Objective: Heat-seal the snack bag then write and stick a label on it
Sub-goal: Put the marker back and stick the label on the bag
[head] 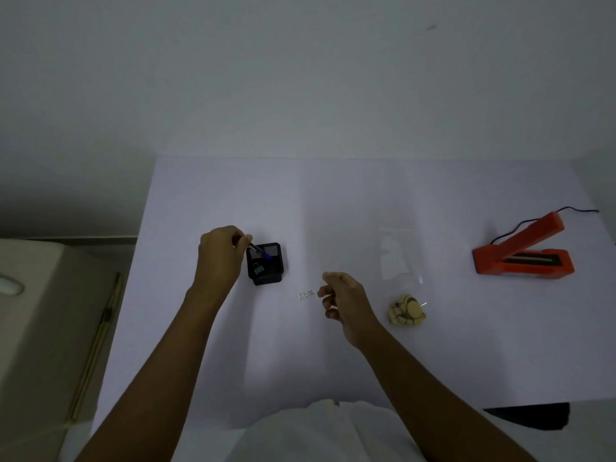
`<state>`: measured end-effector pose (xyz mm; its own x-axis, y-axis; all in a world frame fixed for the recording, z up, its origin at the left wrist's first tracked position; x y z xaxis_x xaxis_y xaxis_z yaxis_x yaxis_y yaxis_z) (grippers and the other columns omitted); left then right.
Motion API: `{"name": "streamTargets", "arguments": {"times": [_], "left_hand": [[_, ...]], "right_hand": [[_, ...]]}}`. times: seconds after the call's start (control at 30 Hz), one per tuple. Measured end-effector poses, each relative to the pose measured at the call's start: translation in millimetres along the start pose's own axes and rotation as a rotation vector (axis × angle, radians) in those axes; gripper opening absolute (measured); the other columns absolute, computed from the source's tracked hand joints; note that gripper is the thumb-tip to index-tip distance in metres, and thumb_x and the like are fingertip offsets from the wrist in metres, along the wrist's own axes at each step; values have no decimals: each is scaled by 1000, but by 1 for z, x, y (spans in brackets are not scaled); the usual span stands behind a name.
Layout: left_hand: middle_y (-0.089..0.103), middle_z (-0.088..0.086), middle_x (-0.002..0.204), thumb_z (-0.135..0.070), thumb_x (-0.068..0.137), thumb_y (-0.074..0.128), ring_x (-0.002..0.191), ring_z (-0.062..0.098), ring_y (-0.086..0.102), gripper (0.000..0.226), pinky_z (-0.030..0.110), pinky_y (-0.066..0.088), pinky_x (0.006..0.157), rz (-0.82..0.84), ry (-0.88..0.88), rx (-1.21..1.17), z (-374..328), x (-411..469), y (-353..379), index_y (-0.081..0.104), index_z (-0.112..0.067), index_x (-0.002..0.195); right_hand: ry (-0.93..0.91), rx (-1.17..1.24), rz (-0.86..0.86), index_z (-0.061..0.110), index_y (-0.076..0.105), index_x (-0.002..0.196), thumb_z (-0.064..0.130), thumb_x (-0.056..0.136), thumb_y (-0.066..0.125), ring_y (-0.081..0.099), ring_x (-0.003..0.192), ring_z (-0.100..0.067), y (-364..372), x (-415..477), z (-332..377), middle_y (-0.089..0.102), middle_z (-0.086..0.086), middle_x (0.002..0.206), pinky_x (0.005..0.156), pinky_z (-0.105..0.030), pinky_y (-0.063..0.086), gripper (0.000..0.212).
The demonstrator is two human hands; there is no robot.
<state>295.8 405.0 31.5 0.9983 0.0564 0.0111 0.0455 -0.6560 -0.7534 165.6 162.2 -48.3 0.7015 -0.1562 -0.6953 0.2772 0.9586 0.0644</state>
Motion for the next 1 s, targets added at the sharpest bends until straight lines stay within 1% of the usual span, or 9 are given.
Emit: {"name": "streamTargets", "arguments": {"times": [0.13,0.23,0.37,0.43,0.57,0.73,0.8,0.9,1.0], "left_hand": [[71,13,77,-15,92,65,69,21,60,20,30,46,65,93,-54,51,20,5,33,72,0,82],[70,15,79,-13,91,65,72,27,64,17,32,48,65,157,-97,72,34,4,54,72,0,82],[71,16,84,-14,92,65,70,19,57,16,29,43,65,168,-120,87,43,1,65,71,0,88],[71,15,87,-16,92,64,72,21,58,17,29,43,64,161,-110,108,45,0,67,71,-1,92],[67,13,94,-24,92,64,85,26,61,21,31,44,65,142,-125,159,49,0,67,70,-5,98],[59,18,106,-27,90,66,104,32,53,31,39,48,72,122,-138,169,48,-4,68,64,-5,112],[57,18,109,-28,89,67,107,32,49,34,40,48,76,110,-125,168,42,-7,69,61,-6,115],[57,14,109,-27,89,67,107,28,49,32,34,46,75,78,-104,87,30,-13,69,61,-7,115],[59,4,100,-20,91,65,93,17,55,22,27,44,75,66,5,-74,6,-24,71,64,-9,110]], "right_hand": [[18,-64,10,11,62,94,25,96,59,50,55,-14,-2,9,-14,64,-7,77,50,-26,39,15],[34,-91,11,10,62,93,24,97,59,49,54,-13,-1,16,-18,64,-7,76,49,-26,38,15],[47,-112,10,10,63,92,23,97,58,50,53,-13,0,27,-23,64,-7,76,47,-24,38,15],[51,-113,7,11,63,93,23,97,58,50,52,-12,1,30,-26,64,-6,75,47,-23,39,14],[60,-106,11,10,63,94,22,97,58,50,52,-12,3,35,-29,64,-6,75,47,-23,38,13],[70,-101,2,10,63,94,22,97,58,50,52,-12,2,43,-30,64,-7,76,46,-23,39,14],[71,-103,-2,10,63,94,22,97,58,50,53,-12,1,45,-31,64,-7,76,46,-23,39,14],[54,-125,-17,10,63,93,22,97,58,50,54,-12,-2,48,-33,64,-6,76,47,-23,39,13],[39,-179,-36,9,64,97,18,97,57,51,58,-13,-5,52,-38,65,-5,79,48,-23,40,12]]}}
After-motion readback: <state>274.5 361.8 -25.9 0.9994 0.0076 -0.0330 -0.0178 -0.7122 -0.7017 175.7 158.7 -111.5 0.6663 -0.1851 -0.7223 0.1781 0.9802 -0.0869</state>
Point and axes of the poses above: each hand's wrist, its own x-axis towards the middle knuckle, its own y-axis out of the palm, z = x × y, the point moved 10 cm from there along x, towards the middle knuckle
